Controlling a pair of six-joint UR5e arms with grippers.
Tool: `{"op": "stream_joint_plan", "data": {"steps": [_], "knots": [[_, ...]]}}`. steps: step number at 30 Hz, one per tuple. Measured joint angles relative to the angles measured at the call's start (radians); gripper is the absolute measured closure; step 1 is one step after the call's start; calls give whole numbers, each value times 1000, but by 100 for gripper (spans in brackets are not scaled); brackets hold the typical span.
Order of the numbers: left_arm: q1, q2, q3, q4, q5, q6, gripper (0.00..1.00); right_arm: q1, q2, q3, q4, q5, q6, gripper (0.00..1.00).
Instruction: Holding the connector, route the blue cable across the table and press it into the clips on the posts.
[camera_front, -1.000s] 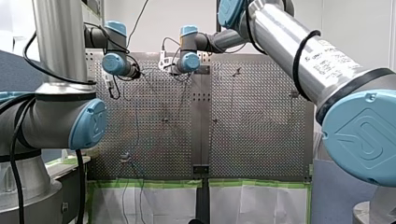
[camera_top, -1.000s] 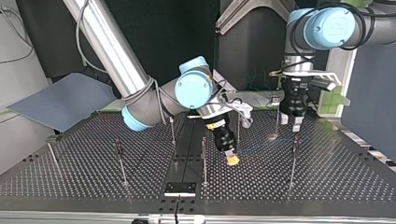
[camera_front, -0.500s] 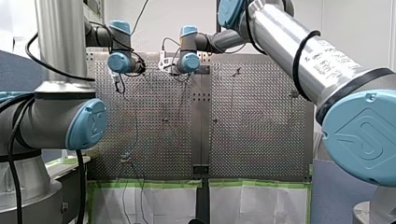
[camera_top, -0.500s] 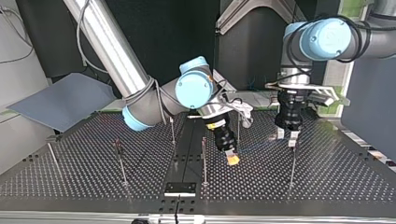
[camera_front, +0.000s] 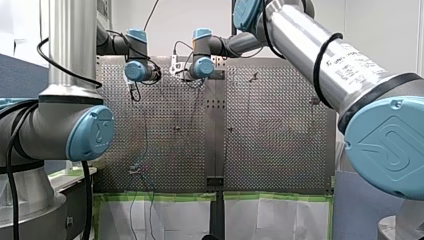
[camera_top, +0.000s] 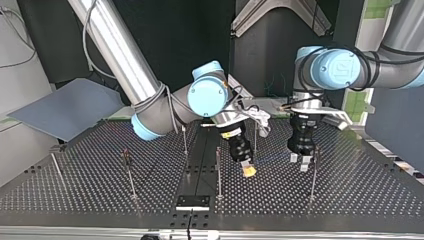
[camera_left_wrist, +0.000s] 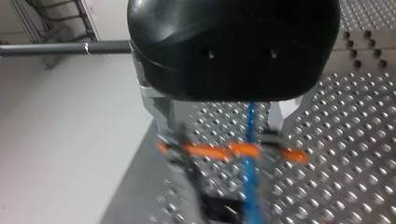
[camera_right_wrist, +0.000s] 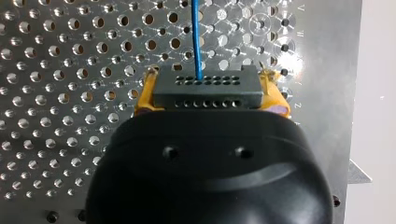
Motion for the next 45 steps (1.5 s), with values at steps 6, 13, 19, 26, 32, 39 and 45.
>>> {"op": "stream_joint_plan", "data": {"steps": [6,13,19,26,32,39,45], "knots": [[-1,-28,10,3,-33,-1,0,1,1,0,0,0,0,100],[-1,-30,41,6,-38,-2,0,1,2,0,0,0,0,100],[-4,-30,51,7,-37,-2,5,1,3,0,1,0,0,100],[-10,-30,51,0,-38,-20,87,1,3,0,1,0,0,100],[-15,-30,51,-13,-39,-27,100,1,4,0,2,0,0,100],[-24,-30,37,-40,-64,-15,100,3,9,1,2,0,2,100],[-37,-24,-7,-74,-110,26,100,10,36,3,10,0,1,100]]}}
